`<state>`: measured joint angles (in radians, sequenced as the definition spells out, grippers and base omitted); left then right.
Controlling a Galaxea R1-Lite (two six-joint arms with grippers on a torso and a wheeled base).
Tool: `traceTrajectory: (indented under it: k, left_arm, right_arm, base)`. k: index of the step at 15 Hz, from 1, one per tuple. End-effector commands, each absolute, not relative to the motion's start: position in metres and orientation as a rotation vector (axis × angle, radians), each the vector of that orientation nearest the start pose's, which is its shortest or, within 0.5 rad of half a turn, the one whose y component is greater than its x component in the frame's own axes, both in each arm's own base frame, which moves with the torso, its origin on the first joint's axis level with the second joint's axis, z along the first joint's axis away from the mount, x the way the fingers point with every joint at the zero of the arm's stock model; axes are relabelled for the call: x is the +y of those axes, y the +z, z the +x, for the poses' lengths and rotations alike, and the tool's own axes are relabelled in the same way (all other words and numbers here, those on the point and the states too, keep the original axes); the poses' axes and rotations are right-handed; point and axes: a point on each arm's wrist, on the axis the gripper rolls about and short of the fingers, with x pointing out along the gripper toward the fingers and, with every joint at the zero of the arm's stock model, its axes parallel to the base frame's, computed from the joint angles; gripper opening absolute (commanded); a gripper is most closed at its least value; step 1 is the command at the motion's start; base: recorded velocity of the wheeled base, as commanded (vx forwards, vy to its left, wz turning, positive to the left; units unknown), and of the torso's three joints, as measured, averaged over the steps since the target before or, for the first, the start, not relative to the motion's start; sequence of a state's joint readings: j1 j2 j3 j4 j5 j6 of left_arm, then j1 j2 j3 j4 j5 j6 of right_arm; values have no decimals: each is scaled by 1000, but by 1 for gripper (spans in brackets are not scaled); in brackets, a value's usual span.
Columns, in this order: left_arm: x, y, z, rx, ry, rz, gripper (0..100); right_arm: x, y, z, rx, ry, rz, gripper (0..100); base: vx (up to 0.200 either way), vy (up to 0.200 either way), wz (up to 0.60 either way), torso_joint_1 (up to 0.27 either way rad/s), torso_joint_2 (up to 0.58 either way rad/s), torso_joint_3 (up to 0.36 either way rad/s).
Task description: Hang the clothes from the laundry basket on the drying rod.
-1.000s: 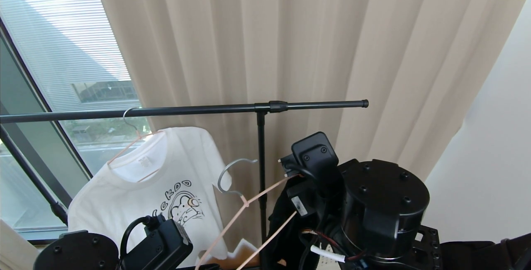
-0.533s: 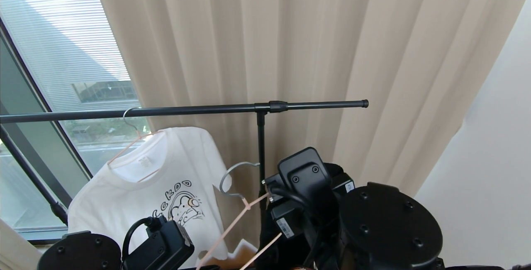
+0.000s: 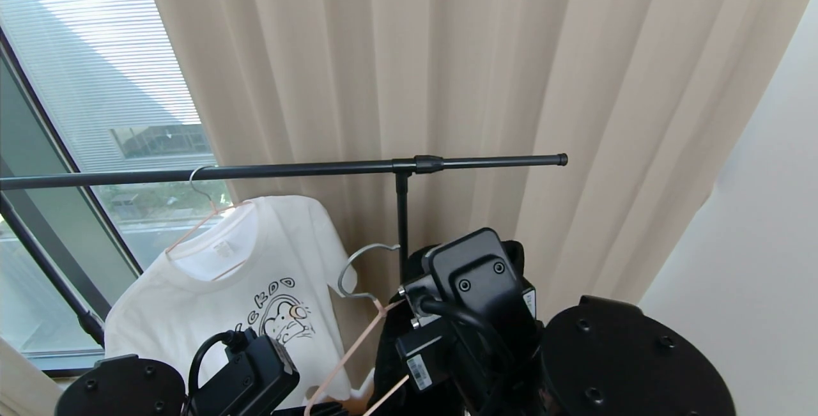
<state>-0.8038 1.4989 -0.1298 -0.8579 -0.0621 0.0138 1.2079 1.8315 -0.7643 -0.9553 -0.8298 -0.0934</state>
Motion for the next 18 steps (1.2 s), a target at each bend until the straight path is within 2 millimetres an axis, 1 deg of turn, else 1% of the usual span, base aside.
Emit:
traceTrajectory:
  k: [1, 3, 8, 9, 11, 13, 15, 18]
  left_arm:
    - [-128, 92, 121, 488, -849, 205, 0]
    - [-128, 92, 121, 488, -849, 205, 0]
    - [-127, 93, 121, 472, -850, 199, 0]
    - [-127, 93, 120, 462, -851, 195, 0]
    - [-126, 93, 119, 450, -853, 197, 0]
    - [-125, 93, 119, 442, -857, 195, 0]
    - [-125, 93, 118, 442, -858, 196, 0]
    - [-125, 91, 116, 441, -865, 199, 0]
  right_arm:
    - [285, 174, 125, 28, 433, -148, 0]
    - [283, 177, 124, 25, 442, -139, 0]
    - [281, 171, 117, 38, 494, -150, 0]
    - [281, 171, 117, 39, 492, -151, 100]
    - [278, 176, 119, 28, 482, -140, 100]
    - [268, 186, 129, 12, 434, -122, 100]
    - [268, 189, 133, 4, 419, -110, 100]
    - [277, 191, 138, -2, 392, -96, 100]
  base:
    - [0, 0, 0, 0, 0, 0]
    - [0, 0, 0, 0, 0, 0]
    - [0, 0, 0, 0, 0, 0]
    - [0, 0, 0, 0, 0, 0]
    - [0, 0, 0, 0, 0, 0]
    - [0, 0, 0, 0, 0, 0]
    - [0, 0, 0, 0, 0, 0]
    - [0, 0, 0, 0, 0, 0]
